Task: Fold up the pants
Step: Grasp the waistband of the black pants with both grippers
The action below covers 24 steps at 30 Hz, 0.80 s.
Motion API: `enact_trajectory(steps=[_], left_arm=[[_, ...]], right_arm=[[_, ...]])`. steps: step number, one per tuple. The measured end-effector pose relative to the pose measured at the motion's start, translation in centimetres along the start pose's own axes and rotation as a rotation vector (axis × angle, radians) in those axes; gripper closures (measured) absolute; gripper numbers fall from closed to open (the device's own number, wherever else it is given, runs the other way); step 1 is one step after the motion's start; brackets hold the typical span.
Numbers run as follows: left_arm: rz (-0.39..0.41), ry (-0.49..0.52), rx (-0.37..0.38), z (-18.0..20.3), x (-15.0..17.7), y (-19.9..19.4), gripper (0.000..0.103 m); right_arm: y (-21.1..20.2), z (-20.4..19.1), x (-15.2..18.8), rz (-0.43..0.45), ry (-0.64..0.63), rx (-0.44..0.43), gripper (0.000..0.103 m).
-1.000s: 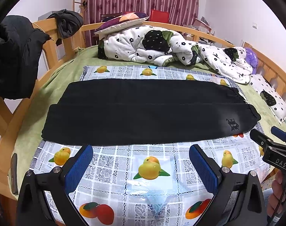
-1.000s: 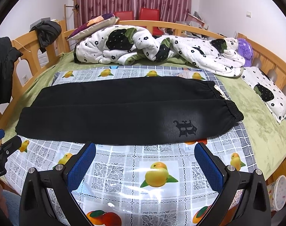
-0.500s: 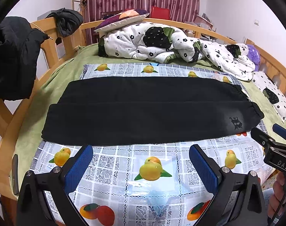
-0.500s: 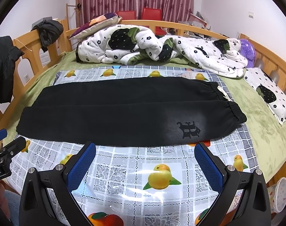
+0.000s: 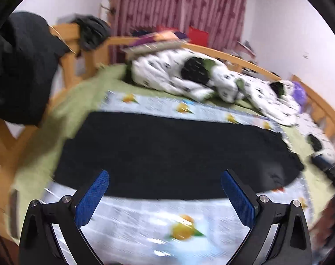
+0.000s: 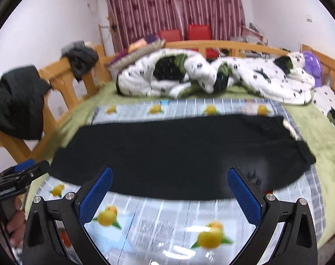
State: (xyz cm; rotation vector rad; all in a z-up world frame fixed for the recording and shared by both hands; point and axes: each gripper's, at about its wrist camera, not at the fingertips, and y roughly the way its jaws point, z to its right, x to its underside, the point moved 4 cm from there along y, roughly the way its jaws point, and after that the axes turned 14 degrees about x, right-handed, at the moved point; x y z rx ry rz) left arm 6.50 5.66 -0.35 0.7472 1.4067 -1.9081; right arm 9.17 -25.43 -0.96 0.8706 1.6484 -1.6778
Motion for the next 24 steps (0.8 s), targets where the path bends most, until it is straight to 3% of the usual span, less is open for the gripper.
enact_trajectory(steps=[2,4,7,11,14,19,24], left_arm=[[-0.002,-0.006,-0.007,-1.7,-0.5,0.3,0.001],[-0.031,-0.031,-0.007,-4.0,-0.2,1.5,0.001],[-0.082,-0.088,-0.014,-7.6,1.6,4.1,0.001],[-0.148,-0.236,0.017,-12.3,5.9,7.4,0.008],[-0.129,-0.322,0.063,-14.9,9.1,8.4,0.008],[-0.079,-0.462,0.093,-18.6,12.0,9.2,0.008],[-0.003,-0.591,0.141,-21.1,11.6,10.5,0.012]], right_arm=[[-0.2,2.2,-1.9,0.089,0.006,0.047,0.001],[0.5,4.4,-2.7,0.109,0.017,0.050,0.000],[3.9,8.2,-1.9,-0.002,0.038,0.039,0.001],[10.1,13.8,2.9,-0.140,0.058,0.215,0.003],[13.3,16.4,7.1,-0.222,0.078,0.259,0.024],[15.0,19.8,11.8,-0.280,0.209,0.202,0.027],[16.3,21.5,13.3,-0.293,0.311,0.166,0.026]])
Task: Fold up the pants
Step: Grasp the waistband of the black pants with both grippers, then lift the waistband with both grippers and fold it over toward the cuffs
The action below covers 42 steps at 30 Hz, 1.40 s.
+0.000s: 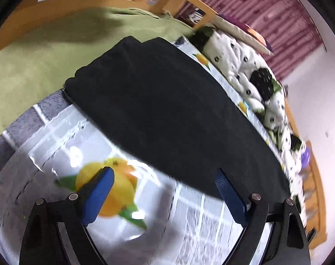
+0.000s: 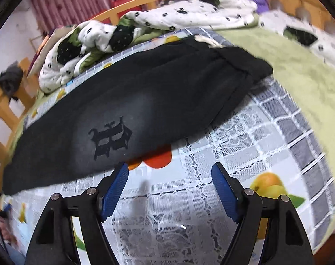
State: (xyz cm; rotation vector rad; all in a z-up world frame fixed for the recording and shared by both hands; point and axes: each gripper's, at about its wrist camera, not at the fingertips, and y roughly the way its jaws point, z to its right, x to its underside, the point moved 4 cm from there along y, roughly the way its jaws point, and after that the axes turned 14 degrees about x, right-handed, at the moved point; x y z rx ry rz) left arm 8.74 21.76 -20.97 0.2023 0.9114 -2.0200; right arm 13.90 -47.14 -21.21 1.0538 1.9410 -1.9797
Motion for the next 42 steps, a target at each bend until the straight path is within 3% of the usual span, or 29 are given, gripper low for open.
enact_trajectory(steps=[4,7,8,9,10,11,12,17,22,25,31,36,39,41,42], left_arm=[[0.002,-0.030,0.000,0.0,-0.9,1.9,0.019],[0.038,-0.051,-0.064,-0.1,-1.2,2.7,0.041],[0.047,-0.058,-0.084,-0.2,-1.4,2.8,0.054],[0.054,-0.073,-0.118,-0.5,-1.8,2.9,0.071],[0.052,-0.085,-0.145,-0.7,-2.1,3.0,0.078],[0.042,-0.092,-0.173,-1.0,-2.6,3.0,0.092],[0.037,-0.086,-0.180,-1.2,-2.9,2.9,0.095],[0.057,0.073,-0.152,1.2,-4.0,0.6,0.095],[0.152,0.243,-0.127,6.6,-7.5,-1.8,0.095],[0.193,0.327,-0.122,9.6,-10.5,-1.4,0.095],[0.197,0.390,-0.129,12.0,-16.3,4.6,0.095],[0.189,0.412,-0.195,11.8,-19.9,11.4,0.095],[0.183,0.385,-0.207,10.9,-20.9,13.9,0.091],[0.213,0.350,-0.258,10.1,-20.8,14.3,0.089],[0.222,0.335,-0.287,9.8,-20.5,14.1,0.073]], right_arm=[[1.8,-0.2,-0.6,-0.040,0.082,-0.060,0.026],[3.1,-1.2,-1.7,-0.057,0.125,-0.110,0.026],[3.7,-1.6,-2.2,-0.069,0.148,-0.139,0.027],[3.9,-1.9,-2.5,-0.075,0.163,-0.163,0.035],[4.4,-2.3,-2.9,-0.085,0.178,-0.189,0.051],[4.9,-2.7,-3.3,-0.100,0.189,-0.191,0.060],[5.3,-2.9,-3.7,-0.104,0.195,-0.167,0.073],[4.8,-3.1,-5.6,-0.087,0.225,-0.171,0.088],[-1.7,-5.7,-9.8,0.125,0.115,-0.178,0.090],[-3.1,-7.3,-13.1,0.181,0.092,-0.173,0.091],[0.4,-10.7,-18.7,0.213,0.065,-0.160,0.092],[5.9,-14.7,-23.7,0.191,0.028,-0.102,0.092],[9.1,-16.3,-25.4,0.152,0.030,-0.107,0.074],[8.8,-17.2,-25.6,0.198,0.003,-0.129,0.058],[8.4,-17.5,-25.3,0.216,-0.018,-0.117,0.042]])
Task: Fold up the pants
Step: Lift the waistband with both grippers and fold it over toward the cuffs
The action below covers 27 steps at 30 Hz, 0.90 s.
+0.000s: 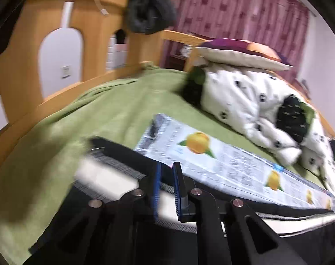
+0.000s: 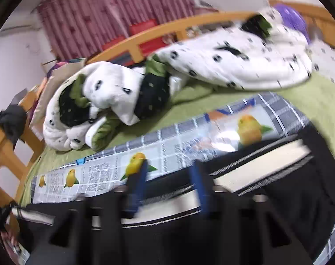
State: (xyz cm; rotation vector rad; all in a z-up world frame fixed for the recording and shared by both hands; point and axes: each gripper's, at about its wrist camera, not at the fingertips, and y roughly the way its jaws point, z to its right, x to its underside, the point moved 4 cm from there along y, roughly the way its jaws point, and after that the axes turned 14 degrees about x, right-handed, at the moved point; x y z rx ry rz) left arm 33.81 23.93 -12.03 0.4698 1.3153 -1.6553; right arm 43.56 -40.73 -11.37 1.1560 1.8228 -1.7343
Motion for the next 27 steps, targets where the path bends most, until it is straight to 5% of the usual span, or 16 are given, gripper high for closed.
enact_trajectory(steps=[1,2,3,8,11,15,19,25,27], left_arm=[[-0.001,-0.006,0.003,-0.2,0.4,-0.4,0.064],[-0.002,-0.012,0.019,-0.1,0.7,-0.8,0.043],[-0.005,-0.019,0.041,-0.1,1.4,-1.6,0.037],[-0.132,-0.002,0.087,0.1,5.6,-4.7,0.037],[-0.275,-0.059,0.150,-0.9,10.7,-7.2,0.037],[-0.357,-0.193,0.233,-2.4,16.6,-9.1,0.038],[-0.314,-0.210,0.247,-2.3,17.4,-9.4,0.037],[-0.265,-0.397,0.319,-3.3,15.5,-5.6,0.041],[-0.248,-0.456,0.303,-3.6,14.7,-4.3,0.055]], right_arm=[[-0.6,-0.4,0.4,0.017,-0.030,0.021,0.036],[-1.4,-0.7,1.2,0.028,-0.066,0.034,0.036],[-1.9,-0.8,1.8,0.026,-0.094,0.036,0.036],[-6.9,1.3,7.9,-0.027,-0.208,0.058,0.035],[-9.4,5.2,12.7,-0.093,-0.175,0.081,0.030],[-9.9,10.0,17.5,-0.199,-0.080,0.101,0.029],[-9.0,12.8,19.5,-0.270,0.102,0.052,0.029],[-4.9,11.3,16.9,-0.272,0.151,-0.007,0.034],[-2.9,10.8,15.7,-0.279,0.173,-0.022,0.045]])
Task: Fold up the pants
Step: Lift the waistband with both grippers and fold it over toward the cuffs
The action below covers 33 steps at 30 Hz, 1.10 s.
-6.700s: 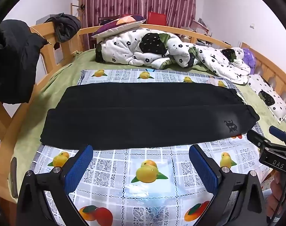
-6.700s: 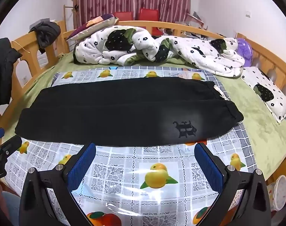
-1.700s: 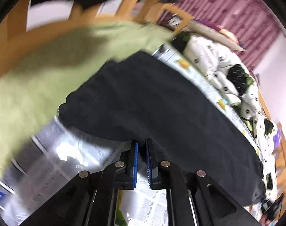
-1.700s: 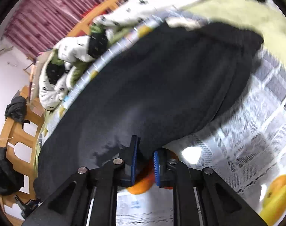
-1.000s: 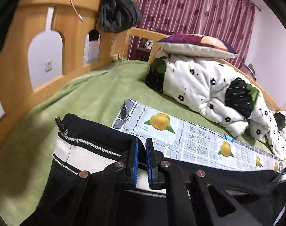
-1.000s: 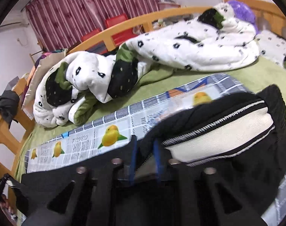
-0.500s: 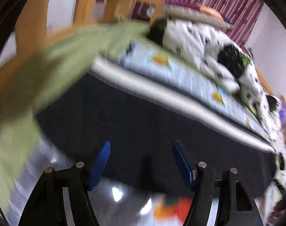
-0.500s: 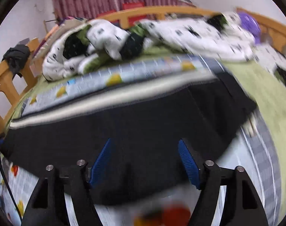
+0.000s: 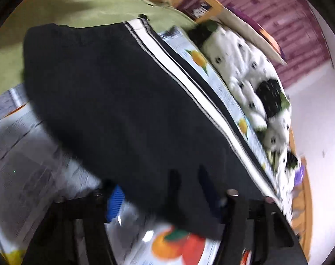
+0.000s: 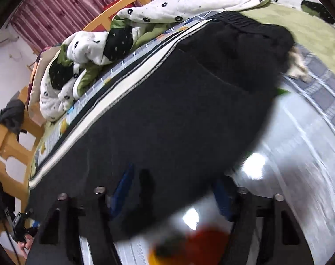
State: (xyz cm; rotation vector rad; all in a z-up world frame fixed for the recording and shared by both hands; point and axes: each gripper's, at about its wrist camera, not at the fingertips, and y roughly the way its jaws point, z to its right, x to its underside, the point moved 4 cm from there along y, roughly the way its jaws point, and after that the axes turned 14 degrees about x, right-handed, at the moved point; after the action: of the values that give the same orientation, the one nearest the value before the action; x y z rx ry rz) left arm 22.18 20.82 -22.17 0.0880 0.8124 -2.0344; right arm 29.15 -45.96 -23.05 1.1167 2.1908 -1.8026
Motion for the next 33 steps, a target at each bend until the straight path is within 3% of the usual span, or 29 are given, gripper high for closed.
enact_trajectory(steps=[2,3,4,6,10,13,18,24,29,30,33], left_arm=[[0.014,-0.052,-0.011,-0.1,-0.9,0.9,0.064],[0.010,-0.061,-0.032,0.0,-1.3,1.3,0.080],[0.000,-0.055,-0.068,0.0,-1.6,1.5,0.089],[-0.020,-0.019,-0.077,0.4,-1.6,1.4,0.093],[-0.032,0.093,-0.073,1.9,-0.3,-1.2,0.094],[-0.068,0.153,-0.092,2.4,1.3,-3.4,0.094],[-0.171,0.254,-0.087,2.1,6.4,-7.8,0.094],[-0.233,0.258,-0.016,0.8,11.5,-12.5,0.093],[-0.258,0.298,-0.086,0.2,13.3,-14.2,0.080],[-0.261,0.305,-0.095,0.2,13.4,-14.8,0.074],[-0.253,0.401,-0.115,0.9,13.5,-17.8,0.074]], right_arm=[[1.9,-0.4,-1.8,-0.013,0.056,-0.037,0.054],[2.4,-0.6,-2.5,-0.016,0.077,-0.044,0.063],[3.0,-0.8,-3.1,-0.020,0.097,-0.038,0.078],[3.1,-0.9,-3.7,-0.018,0.112,-0.023,0.089],[-0.3,-0.5,-3.4,0.055,0.116,-0.072,0.095],[-3.4,1.0,-1.7,0.041,0.094,-0.095,0.095],[-9.4,5.2,3.7,0.051,0.033,-0.049,0.095],[-14.4,12.0,10.6,0.046,0.044,-0.015,0.094],[-14.4,13.9,13.7,-0.017,-0.032,0.098,0.078],[-14.9,14.0,13.9,-0.016,-0.046,0.108,0.076],[-18.3,14.0,14.3,0.043,-0.113,0.154,0.073]])
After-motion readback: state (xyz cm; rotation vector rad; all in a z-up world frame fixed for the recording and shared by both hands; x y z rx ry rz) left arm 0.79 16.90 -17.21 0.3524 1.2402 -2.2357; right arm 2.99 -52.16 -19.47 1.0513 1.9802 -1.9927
